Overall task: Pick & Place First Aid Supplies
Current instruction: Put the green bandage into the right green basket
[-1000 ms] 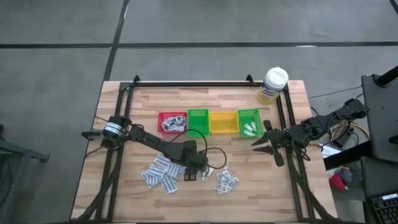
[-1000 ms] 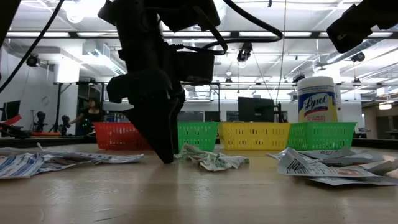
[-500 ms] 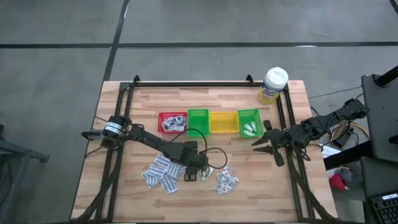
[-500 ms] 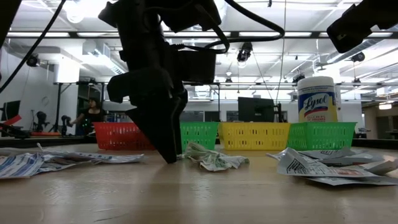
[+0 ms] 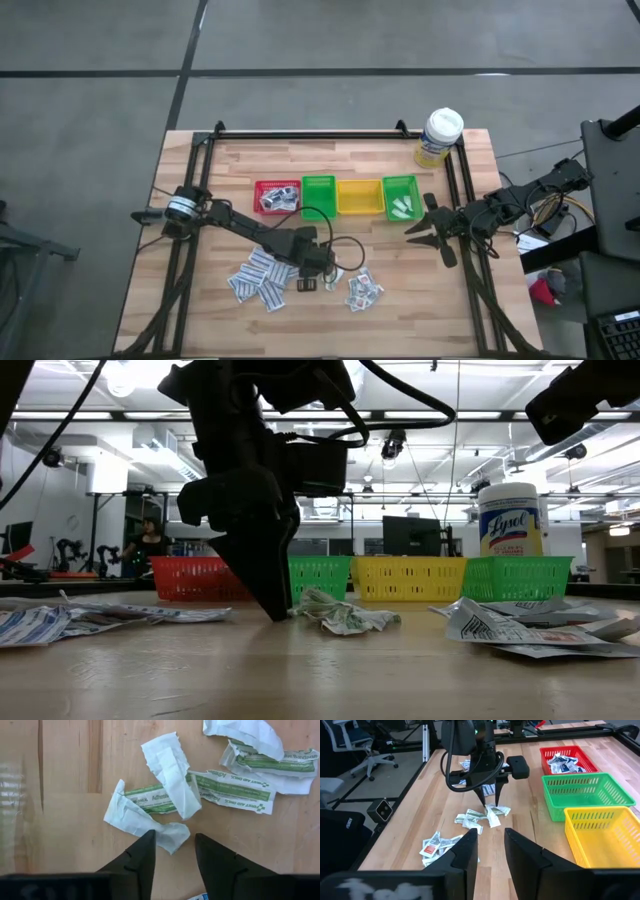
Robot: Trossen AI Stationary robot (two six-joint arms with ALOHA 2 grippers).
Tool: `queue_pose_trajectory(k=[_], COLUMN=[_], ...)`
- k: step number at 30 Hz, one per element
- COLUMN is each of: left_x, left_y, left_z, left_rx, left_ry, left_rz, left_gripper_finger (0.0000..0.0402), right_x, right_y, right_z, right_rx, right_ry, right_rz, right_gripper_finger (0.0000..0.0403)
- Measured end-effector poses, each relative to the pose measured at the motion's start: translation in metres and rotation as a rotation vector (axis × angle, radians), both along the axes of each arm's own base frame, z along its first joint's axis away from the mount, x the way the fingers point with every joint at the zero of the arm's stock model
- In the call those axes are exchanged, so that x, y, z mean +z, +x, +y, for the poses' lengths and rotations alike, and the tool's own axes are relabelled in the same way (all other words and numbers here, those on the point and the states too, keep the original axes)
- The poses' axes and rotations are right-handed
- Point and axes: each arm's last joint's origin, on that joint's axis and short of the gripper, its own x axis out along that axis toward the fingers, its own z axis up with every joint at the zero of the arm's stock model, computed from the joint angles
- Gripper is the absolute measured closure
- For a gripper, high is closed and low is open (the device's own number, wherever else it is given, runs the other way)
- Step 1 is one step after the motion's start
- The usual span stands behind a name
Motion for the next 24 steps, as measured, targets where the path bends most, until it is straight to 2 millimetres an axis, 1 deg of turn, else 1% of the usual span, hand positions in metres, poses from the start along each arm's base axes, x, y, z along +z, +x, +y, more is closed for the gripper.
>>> queue_pose_trajectory(k=[7, 12, 19, 24], left_x=[0.0010, 0.0020, 0.0026, 0.0078], left_y=[0.0002, 0.0006, 0.0005, -0.0020], left_z=[-0.0002, -0.0007, -0.0008, -0.0015], left_rx=[0.006, 0.001, -0.003, -0.013], left_ry=[-0.006, -0.022, -0.035, -0.062], left_rz=[0.001, 0.002, 0.004, 0.029], left_gripper_finger=[0.0291, 0.0314, 0.0356, 0.0390], right_x=[0.0000, 0.0000, 0.0000, 0.0000], right_y=[0.0000, 0.0000, -0.0001, 0.0000], right_z=[0.0000, 0.0000, 0.0000, 0.0000], right_rx=[0.000, 0.000, 0.000, 0.000], right_ry=[0.000, 0.000, 0.000, 0.000], right_rz=[0.000, 0.000, 0.000, 0.000], right_gripper_finger=[0.0317, 0.0310, 0.0300, 0.0304])
